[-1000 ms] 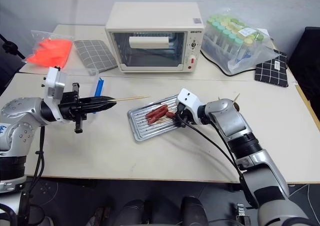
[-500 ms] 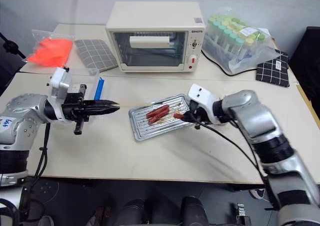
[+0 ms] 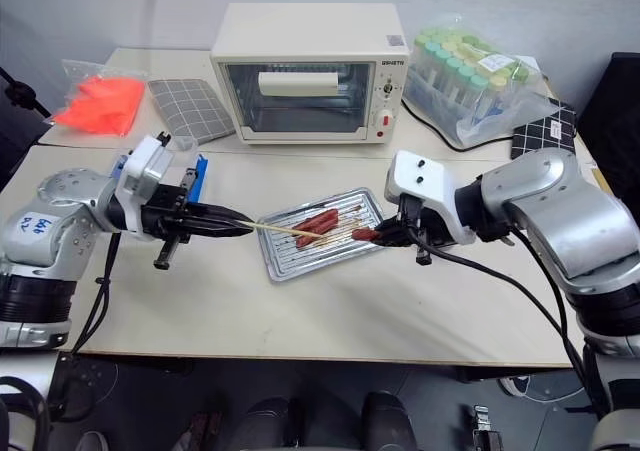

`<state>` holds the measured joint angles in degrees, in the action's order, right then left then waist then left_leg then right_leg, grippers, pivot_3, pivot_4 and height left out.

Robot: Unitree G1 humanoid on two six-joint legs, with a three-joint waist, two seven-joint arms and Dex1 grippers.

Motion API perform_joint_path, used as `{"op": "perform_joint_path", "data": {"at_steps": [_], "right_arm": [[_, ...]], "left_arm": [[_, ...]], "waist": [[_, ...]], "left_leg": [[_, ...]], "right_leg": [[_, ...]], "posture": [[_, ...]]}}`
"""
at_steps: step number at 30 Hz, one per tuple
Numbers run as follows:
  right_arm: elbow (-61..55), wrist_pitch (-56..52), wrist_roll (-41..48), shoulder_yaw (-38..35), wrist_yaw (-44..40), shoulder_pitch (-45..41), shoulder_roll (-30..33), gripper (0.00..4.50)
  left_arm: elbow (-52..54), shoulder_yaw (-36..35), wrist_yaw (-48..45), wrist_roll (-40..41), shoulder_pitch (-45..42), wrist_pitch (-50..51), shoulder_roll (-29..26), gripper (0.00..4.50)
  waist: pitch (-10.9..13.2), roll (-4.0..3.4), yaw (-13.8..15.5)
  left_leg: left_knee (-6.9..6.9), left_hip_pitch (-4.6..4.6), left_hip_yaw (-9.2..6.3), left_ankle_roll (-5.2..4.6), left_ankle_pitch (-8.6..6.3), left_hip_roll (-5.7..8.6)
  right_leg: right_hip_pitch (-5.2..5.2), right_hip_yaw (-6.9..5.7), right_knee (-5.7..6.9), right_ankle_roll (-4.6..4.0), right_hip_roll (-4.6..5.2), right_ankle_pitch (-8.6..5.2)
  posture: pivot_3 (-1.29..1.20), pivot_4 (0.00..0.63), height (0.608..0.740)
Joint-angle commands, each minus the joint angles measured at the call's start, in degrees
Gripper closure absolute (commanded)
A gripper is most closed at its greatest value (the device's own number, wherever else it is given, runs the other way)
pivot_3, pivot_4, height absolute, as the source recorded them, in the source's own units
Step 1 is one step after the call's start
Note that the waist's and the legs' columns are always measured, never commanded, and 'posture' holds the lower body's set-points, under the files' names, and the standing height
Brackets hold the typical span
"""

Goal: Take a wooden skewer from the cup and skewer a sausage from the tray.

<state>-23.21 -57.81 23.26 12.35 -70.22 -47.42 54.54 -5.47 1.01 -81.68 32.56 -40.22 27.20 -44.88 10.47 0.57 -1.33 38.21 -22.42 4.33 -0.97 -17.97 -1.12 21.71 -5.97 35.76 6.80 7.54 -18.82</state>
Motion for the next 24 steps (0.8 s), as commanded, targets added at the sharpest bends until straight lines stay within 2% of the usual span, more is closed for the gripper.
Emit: {"op": "perform_joint_path", "data": {"at_steps": [1, 13, 24], "right_arm": [[-3.26, -1.01, 2.2, -3.25, 0.91, -0.21, 1.58, 4.29], [-4.88, -5.1, 7.01, -3.08, 5.39, -3.6, -0.83, 4.29], [-5.72, -6.02, 9.76, -2.86, 7.76, -3.7, -0.82, 4.29]], "left_arm": [[-0.7, -0.2, -0.75, -0.88, -1.91, -1.49, 0.51, 4.5], [0.8, 0.89, -1.02, -1.02, -3.11, -0.53, 3.93, 4.5], [-0.09, 0.94, -1.26, -1.4, -4.48, -0.6, 3.93, 4.5]], "waist": [[0.0, 0.0, 0.02], [0.0, 0.0, 0.05], [0.0, 0.0, 0.11]], "left_leg": [[0.0, 0.0, 0.0, 0.0, 0.0, 0.01], [0.03, 0.0, -0.01, 0.0, 0.0, 0.0], [0.05, -0.01, -0.01, 0.0, 0.0, 0.01]], "right_leg": [[0.0, 0.0, 0.0, 0.0, 0.01, 0.0], [0.0, 0.0, 0.02, 0.0, 0.01, 0.0], [0.0, 0.0, 0.02, 0.0, 0.01, 0.0]], "posture": [[0.0, 0.15, 0.74], [0.0, 0.15, 0.74], [0.0, 0.15, 0.74]]}}
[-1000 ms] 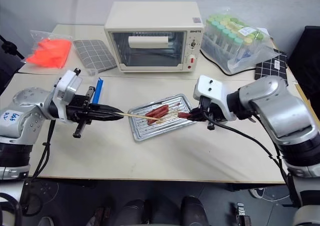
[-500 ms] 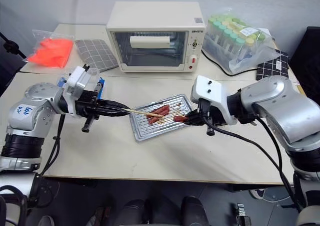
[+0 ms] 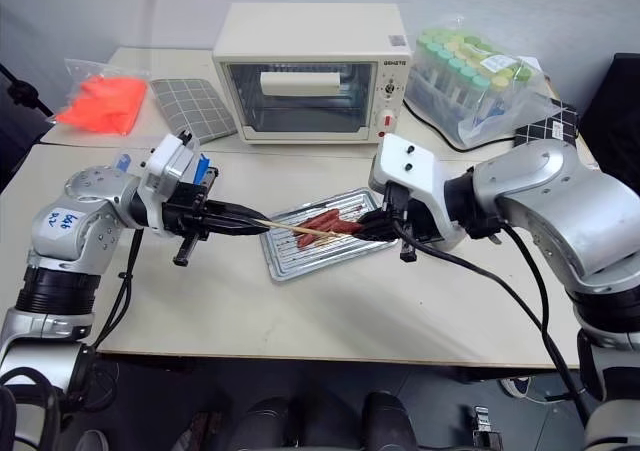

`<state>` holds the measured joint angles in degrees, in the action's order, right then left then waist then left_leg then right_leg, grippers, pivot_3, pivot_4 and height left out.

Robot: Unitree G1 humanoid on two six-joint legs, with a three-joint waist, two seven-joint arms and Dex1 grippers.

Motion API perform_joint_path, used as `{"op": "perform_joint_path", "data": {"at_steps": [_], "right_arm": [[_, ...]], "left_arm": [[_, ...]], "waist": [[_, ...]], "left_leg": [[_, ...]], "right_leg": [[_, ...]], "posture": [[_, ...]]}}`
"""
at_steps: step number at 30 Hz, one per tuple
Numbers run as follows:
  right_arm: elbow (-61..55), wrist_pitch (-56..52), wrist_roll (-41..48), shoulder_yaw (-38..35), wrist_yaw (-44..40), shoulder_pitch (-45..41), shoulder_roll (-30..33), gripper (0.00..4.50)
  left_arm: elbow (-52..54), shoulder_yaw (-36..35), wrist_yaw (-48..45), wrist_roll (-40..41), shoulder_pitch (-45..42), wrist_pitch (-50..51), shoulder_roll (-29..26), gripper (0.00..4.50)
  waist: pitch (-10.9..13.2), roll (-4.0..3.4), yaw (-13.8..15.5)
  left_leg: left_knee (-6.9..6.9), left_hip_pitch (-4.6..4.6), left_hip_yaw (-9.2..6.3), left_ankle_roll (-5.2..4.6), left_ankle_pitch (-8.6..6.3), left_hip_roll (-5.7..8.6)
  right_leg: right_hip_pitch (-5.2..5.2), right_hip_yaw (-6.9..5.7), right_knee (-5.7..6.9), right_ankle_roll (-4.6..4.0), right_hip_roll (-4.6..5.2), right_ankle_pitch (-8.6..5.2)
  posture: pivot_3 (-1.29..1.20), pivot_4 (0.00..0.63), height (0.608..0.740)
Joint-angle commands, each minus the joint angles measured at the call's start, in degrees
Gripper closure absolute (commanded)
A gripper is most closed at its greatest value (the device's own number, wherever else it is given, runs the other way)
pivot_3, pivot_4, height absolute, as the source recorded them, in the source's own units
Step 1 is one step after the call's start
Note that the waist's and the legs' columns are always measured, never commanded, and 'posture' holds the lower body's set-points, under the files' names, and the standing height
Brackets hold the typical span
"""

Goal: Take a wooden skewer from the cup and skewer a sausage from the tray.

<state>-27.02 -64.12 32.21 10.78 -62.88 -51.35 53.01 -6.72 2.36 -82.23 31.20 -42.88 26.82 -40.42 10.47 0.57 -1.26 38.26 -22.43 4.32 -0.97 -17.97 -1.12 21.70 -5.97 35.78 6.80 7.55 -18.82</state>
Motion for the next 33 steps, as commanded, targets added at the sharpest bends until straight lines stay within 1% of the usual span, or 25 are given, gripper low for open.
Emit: {"op": "perform_joint_path", "data": {"at_steps": [1, 13, 22, 33], "right_arm": [[-1.64, 0.75, 0.53, -1.21, 0.47, 0.75, 1.15, 4.29], [-1.28, 2.73, 0.12, -1.58, 0.65, 4.25, 3.3, 4.29], [-1.7, -0.01, 2.88, -2.4, 2.54, 1.63, 1.36, 4.29], [-2.85, -1.73, 5.83, -3.28, 3.27, 1.4, 2.6, 4.29]], "left_arm": [[0.91, -0.54, -0.94, -0.13, -1.97, -0.29, -0.85, 4.5], [0.16, -0.95, -1.72, -0.84, -2.58, -0.58, -1.6, 4.5], [0.31, -0.76, -1.71, -0.79, -2.36, -0.39, -1.24, 4.5], [-1.6, -1.03, -2.15, -1.72, -2.66, -1.37, -1.64, 4.5]], "waist": [[0.0, 0.0, 0.06], [0.0, 0.0, 0.06], [0.0, 0.0, 0.04], [0.0, 0.0, 0.09]], "left_leg": [[0.01, -0.01, 0.0, 0.0, 0.0, 0.01], [0.02, -0.01, 0.0, -0.01, 0.0, 0.02], [0.02, 0.0, -0.01, -0.01, 0.0, 0.01], [0.04, -0.01, -0.01, -0.01, 0.0, 0.02]], "right_leg": [[0.0, 0.0, 0.0, 0.0, 0.0, 0.0], [0.0, 0.0, 0.01, 0.0, 0.01, 0.0], [0.0, 0.0, 0.02, 0.0, 0.0, 0.0], [0.0, 0.0, 0.03, 0.0, 0.01, 0.0]], "posture": [[0.0, 0.15, 0.74], [0.0, 0.15, 0.74], [0.0, 0.15, 0.74], [0.0, 0.15, 0.74]]}}
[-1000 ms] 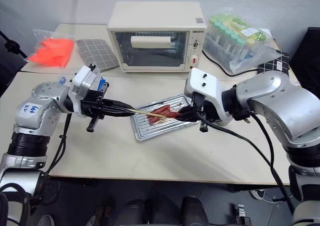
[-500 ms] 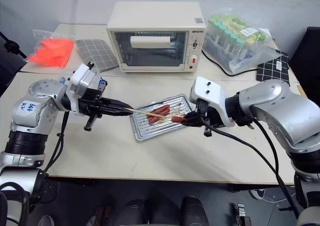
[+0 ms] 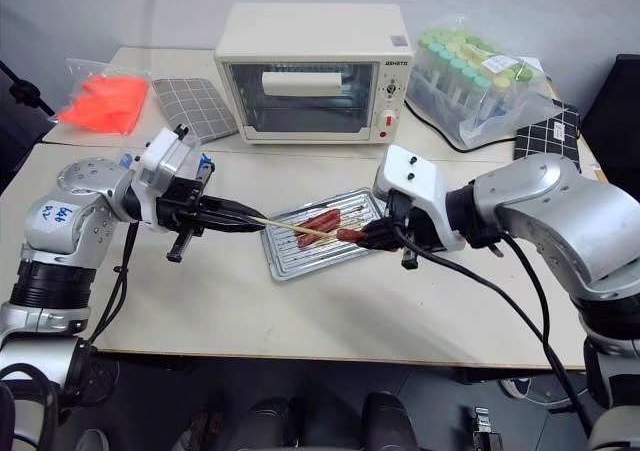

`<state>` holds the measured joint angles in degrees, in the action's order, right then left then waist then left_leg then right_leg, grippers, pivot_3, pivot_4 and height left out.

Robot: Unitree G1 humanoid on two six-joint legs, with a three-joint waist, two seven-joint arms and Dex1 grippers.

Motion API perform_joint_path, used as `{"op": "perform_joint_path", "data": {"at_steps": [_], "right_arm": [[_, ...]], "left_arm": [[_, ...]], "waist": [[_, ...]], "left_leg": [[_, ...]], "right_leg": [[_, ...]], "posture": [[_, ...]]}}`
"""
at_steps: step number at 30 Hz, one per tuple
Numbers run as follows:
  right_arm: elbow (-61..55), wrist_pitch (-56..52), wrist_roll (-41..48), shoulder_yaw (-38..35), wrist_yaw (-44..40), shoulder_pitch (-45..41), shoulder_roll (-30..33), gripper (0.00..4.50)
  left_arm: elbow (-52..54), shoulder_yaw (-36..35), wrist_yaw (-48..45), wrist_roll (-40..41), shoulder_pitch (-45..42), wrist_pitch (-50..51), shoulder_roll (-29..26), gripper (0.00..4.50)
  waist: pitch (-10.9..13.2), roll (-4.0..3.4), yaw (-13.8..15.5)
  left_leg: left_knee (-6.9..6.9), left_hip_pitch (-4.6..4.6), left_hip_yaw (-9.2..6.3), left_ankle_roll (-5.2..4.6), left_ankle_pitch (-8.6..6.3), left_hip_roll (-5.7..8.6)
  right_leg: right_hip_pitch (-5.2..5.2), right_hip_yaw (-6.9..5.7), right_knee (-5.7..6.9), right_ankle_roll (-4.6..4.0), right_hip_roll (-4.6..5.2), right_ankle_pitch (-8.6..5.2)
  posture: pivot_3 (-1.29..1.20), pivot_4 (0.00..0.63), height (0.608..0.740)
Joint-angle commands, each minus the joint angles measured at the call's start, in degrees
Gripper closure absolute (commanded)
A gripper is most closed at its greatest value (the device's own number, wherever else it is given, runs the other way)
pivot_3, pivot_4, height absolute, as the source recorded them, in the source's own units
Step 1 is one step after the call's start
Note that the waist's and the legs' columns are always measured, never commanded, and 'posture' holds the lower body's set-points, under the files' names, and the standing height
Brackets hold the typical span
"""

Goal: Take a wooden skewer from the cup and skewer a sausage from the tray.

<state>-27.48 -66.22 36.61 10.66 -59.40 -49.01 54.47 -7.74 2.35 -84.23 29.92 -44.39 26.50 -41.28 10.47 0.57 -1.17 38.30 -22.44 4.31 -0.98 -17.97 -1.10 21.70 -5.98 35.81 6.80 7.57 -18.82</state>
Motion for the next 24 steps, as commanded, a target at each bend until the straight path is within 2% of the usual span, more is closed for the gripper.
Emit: {"op": "perform_joint_path", "data": {"at_steps": [1, 24], "right_arm": [[-2.42, 0.4, 1.48, -3.22, -0.18, -0.84, 1.31, 4.29], [-1.84, 1.73, 1.89, -2.57, 1.39, 0.89, 1.44, 4.29]], "left_arm": [[-0.73, -1.05, -0.22, -0.52, -1.21, -1.13, -0.82, 4.5], [-0.12, -1.18, -0.73, -0.18, -1.47, -1.07, -0.42, 4.5]], "waist": [[0.0, 0.0, -0.01], [0.0, 0.0, -0.01]], "left_leg": [[0.0, 0.0, 0.0, 0.0, 0.0, 0.0], [0.01, 0.0, 0.0, 0.0, 0.0, 0.0]], "right_leg": [[0.0, 0.0, 0.0, 0.0, 0.0, 0.0], [0.0, 0.0, 0.01, 0.0, 0.0, 0.0]], "posture": [[0.0, 0.15, 0.74], [0.0, 0.15, 0.74]]}}
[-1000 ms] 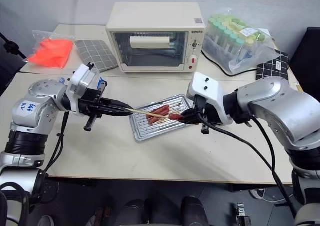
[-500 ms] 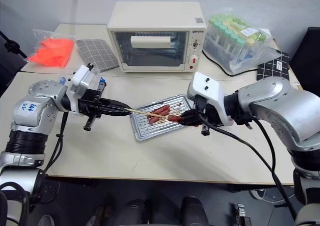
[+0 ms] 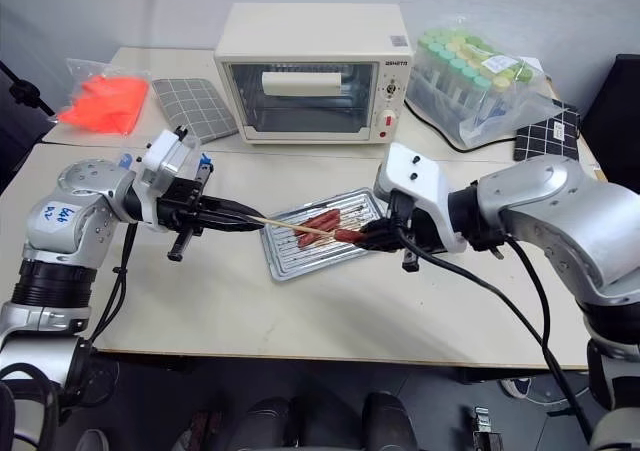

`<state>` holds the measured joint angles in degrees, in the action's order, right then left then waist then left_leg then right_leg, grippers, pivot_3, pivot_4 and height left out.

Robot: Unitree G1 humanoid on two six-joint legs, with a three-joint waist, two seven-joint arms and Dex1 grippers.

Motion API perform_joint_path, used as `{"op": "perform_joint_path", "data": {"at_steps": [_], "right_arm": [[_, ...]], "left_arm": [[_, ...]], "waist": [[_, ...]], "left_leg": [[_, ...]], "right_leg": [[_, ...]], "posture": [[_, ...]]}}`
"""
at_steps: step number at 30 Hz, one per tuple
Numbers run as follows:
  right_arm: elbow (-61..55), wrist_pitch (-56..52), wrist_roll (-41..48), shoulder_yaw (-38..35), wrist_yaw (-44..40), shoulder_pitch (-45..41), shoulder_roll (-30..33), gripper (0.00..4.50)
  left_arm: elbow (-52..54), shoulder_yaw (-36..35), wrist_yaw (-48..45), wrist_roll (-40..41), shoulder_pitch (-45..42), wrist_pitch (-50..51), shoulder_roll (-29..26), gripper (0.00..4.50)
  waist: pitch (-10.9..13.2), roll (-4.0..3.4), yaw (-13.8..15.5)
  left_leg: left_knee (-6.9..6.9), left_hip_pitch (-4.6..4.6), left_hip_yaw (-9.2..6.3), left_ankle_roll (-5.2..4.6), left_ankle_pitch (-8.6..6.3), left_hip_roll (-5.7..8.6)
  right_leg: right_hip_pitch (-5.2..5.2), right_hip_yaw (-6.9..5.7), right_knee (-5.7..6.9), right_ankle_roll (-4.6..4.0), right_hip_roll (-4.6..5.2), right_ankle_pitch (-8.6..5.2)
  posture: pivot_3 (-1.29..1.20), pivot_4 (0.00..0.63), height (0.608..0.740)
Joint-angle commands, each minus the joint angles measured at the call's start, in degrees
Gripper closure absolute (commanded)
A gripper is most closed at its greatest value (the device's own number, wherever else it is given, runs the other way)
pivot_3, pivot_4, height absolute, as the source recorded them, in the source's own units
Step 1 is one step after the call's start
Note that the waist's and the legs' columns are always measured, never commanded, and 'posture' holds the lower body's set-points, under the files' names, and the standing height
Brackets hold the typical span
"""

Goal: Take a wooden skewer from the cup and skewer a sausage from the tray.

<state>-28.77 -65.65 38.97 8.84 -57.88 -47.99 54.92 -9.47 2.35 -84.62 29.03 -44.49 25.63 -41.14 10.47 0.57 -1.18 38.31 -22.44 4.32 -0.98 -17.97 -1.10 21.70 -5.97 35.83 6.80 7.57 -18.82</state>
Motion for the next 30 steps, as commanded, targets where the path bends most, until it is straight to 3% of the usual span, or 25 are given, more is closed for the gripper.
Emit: {"op": "perform_joint_path", "data": {"at_steps": [1, 30], "right_arm": [[-0.52, 1.33, -0.57, -0.65, -0.16, 0.02, 0.98, 4.29], [1.33, 2.09, -1.86, 0.85, 0.42, -0.64, -2.13, 4.29]], "left_arm": [[1.63, -1.18, -0.34, 0.7, -1.38, -0.21, -0.55, 4.5], [1.68, -0.72, -0.75, 0.74, -2.04, 0.17, -0.23, 4.5]], "waist": [[0.0, 0.0, 0.0], [0.0, 0.0, 0.06]], "left_leg": [[0.0, 0.0, 0.0, 0.0, 0.0, 0.0], [0.03, 0.0, 0.0, 0.0, 0.0, 0.0]], "right_leg": [[0.0, 0.0, 0.0, 0.0, 0.0, 0.0], [0.0, 0.0, 0.02, 0.0, 0.0, 0.0]], "posture": [[0.0, 0.15, 0.74], [0.0, 0.15, 0.74]]}}
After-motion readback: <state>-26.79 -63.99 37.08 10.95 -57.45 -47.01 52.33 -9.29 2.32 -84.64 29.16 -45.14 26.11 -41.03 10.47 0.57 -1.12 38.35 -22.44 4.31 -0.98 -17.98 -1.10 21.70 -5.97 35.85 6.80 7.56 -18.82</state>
